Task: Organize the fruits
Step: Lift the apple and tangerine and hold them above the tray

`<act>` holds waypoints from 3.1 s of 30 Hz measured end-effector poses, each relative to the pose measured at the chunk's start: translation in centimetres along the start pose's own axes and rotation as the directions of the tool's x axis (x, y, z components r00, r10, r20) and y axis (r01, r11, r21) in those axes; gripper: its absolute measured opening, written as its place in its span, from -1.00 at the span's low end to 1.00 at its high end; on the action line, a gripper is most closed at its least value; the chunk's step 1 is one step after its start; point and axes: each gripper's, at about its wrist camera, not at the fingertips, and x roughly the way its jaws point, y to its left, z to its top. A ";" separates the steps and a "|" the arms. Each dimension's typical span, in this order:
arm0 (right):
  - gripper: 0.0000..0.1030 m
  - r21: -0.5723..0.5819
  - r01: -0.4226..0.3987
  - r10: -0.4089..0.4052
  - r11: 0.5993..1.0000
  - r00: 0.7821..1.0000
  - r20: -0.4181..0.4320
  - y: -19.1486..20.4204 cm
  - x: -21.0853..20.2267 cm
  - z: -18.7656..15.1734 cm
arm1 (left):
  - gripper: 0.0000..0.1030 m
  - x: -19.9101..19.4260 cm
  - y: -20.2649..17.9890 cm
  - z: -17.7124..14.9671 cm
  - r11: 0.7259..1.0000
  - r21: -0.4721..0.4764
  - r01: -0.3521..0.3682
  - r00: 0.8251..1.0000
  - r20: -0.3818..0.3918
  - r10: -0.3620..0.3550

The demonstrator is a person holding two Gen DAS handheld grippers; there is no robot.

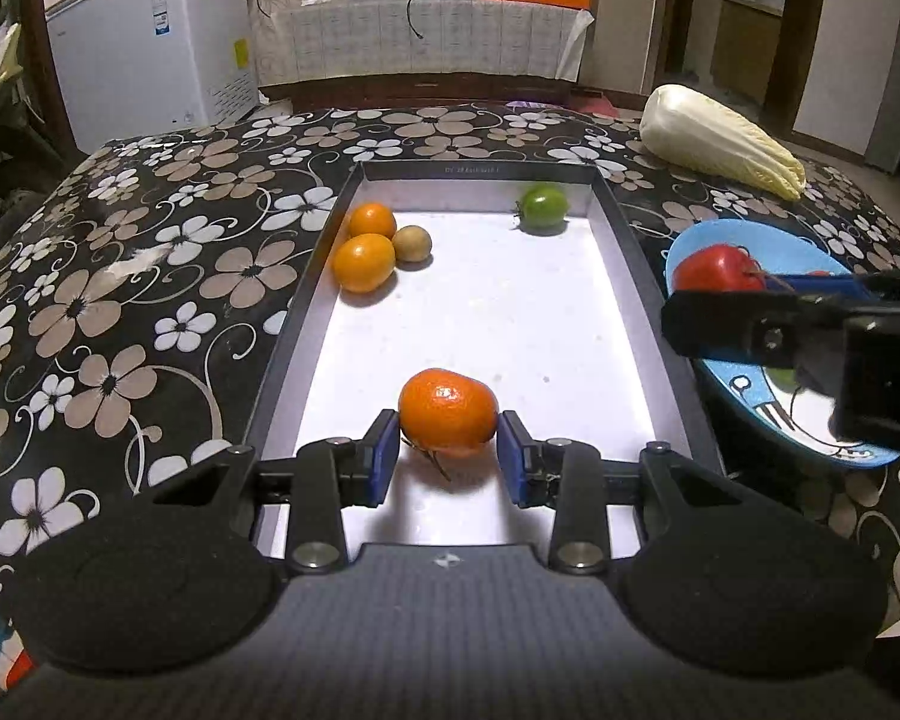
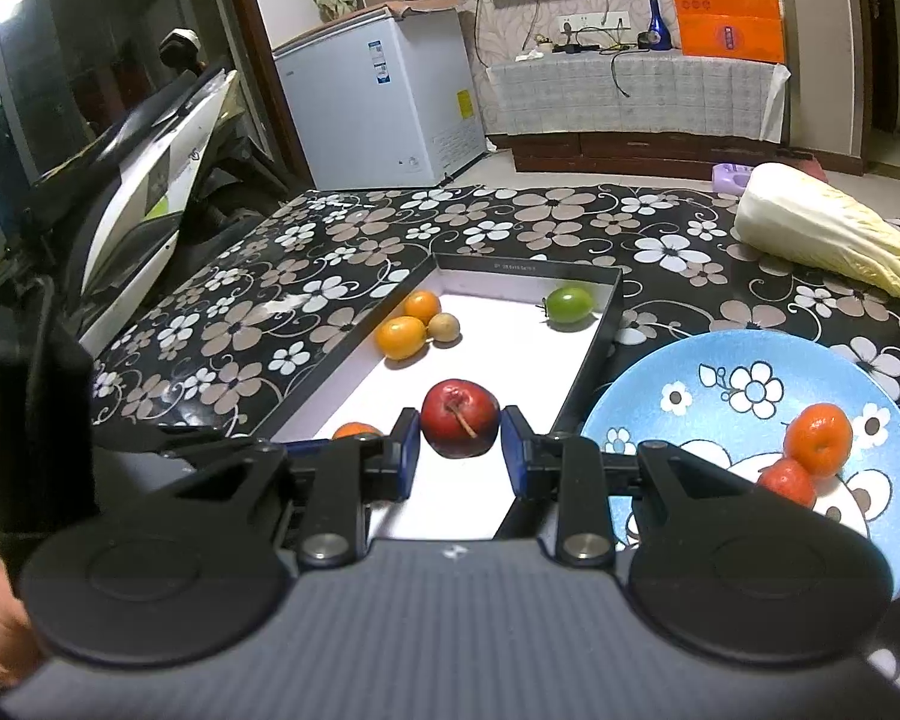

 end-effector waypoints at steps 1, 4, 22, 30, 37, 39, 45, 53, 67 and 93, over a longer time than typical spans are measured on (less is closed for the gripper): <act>-0.37 0.000 0.000 0.000 1.000 1.000 -0.003 0.0 0.1 0.0 | -0.21 0.0 0.0 0.0 1.000 0.001 -0.001 1.000 0.003 0.001; -0.37 -0.004 -0.004 0.004 1.000 1.000 -0.007 0.1 0.4 0.0 | -0.20 0.1 0.0 0.1 1.000 0.008 -0.006 1.000 0.005 0.006; -0.37 -0.013 -0.015 0.015 1.000 1.000 -0.018 0.2 1.1 0.1 | -0.20 0.6 0.0 0.3 1.000 0.008 -0.006 1.000 0.001 0.006; -0.37 -0.014 -0.015 0.015 1.000 1.000 -0.016 0.2 1.2 0.1 | -0.20 0.7 -0.1 0.3 1.000 0.011 -0.002 1.000 0.002 0.002; -0.37 -0.014 -0.019 0.019 1.000 1.000 -0.014 0.2 1.1 0.2 | -0.20 0.8 -0.1 0.3 1.000 0.011 0.001 1.000 0.003 -0.001; -0.37 -0.014 -0.020 0.019 1.000 1.000 -0.015 0.2 1.1 0.2 | -0.20 0.7 -0.2 0.3 1.000 0.013 -0.002 1.000 0.004 0.002; -0.37 -0.016 -0.020 0.020 1.000 1.000 -0.014 0.2 1.1 0.2 | -0.20 0.7 -0.2 0.3 1.000 0.013 -0.001 1.000 0.004 0.001; -0.37 -0.016 -0.022 0.022 1.000 1.000 -0.011 0.3 1.1 0.3 | -0.20 0.8 -0.3 0.4 1.000 0.016 -0.004 1.000 0.005 0.004; -0.37 -0.016 -0.021 0.021 1.000 1.000 -0.012 0.1 0.9 0.3 | -0.20 0.7 -0.4 0.4 1.000 0.014 -0.001 1.000 0.009 0.001; -0.37 -0.023 -0.024 0.024 0.999 1.000 -0.018 0.3 1.2 0.3 | -0.20 0.7 -0.5 0.5 1.000 0.016 -0.002 1.000 0.012 0.002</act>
